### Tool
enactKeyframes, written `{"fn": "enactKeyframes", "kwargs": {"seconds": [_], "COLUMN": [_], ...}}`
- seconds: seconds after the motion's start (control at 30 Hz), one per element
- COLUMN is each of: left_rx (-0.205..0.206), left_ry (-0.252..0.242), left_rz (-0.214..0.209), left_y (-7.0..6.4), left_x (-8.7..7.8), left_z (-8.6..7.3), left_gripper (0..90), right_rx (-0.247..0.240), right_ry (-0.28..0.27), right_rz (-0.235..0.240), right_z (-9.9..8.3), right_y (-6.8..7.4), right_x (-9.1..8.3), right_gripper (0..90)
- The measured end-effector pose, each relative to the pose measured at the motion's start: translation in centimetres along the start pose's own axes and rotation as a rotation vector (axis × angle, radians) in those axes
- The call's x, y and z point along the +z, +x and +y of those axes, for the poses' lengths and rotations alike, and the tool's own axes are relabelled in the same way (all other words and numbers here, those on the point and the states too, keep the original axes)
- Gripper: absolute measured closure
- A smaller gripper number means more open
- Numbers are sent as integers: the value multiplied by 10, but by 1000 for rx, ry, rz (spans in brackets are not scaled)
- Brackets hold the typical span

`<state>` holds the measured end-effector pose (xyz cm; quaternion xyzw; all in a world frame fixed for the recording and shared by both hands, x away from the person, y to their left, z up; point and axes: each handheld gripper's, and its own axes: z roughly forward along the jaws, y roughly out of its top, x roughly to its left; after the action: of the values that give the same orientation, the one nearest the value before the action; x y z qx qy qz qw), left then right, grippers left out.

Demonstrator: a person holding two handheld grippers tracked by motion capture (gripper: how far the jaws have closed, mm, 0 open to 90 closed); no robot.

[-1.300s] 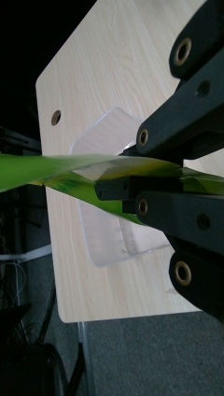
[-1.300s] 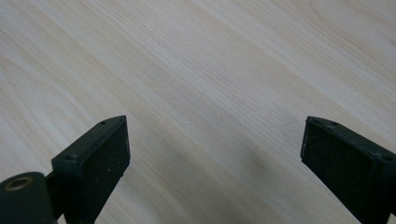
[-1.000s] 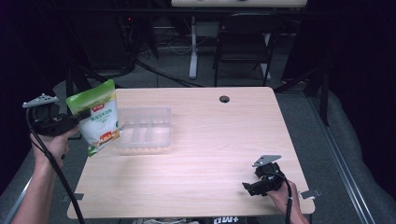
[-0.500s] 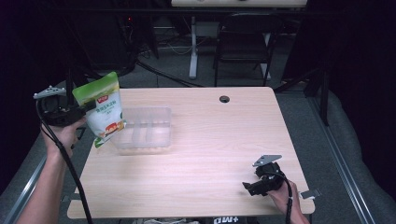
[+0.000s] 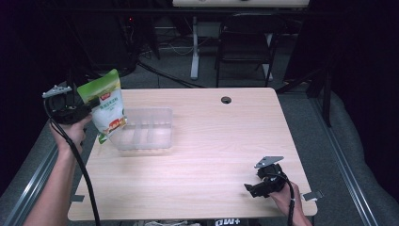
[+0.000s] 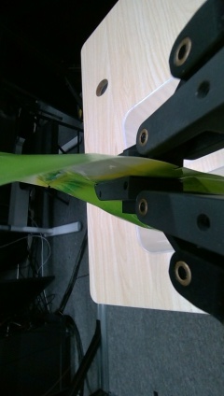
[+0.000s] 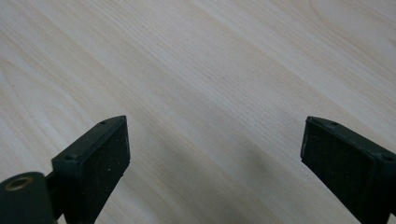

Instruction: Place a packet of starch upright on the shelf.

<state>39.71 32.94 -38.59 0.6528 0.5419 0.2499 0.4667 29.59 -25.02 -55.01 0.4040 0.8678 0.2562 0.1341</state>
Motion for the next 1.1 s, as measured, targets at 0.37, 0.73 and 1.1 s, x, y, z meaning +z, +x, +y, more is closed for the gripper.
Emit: {"fn": "enactKeyframes", "kwargs": {"seconds": [0.37, 0.73, 1.1], "left_rx": [-42, -72, -92], "left_ry": [-7, -23, -18], "left_rz": [8, 32, 67], "left_y": [-5, -4, 4], "left_x": [25, 46, 64], "left_z": [-12, -30, -49], "left_gripper": [900, 900, 898], "right_rx": [-3, -2, -1], "right_ry": [4, -2, 0], "right_rz": [5, -1, 11], "right_z": [0, 0, 0], "right_y": [-1, 0, 0], "right_x": [-1, 0, -1], "right_gripper": [75, 75, 75]}}
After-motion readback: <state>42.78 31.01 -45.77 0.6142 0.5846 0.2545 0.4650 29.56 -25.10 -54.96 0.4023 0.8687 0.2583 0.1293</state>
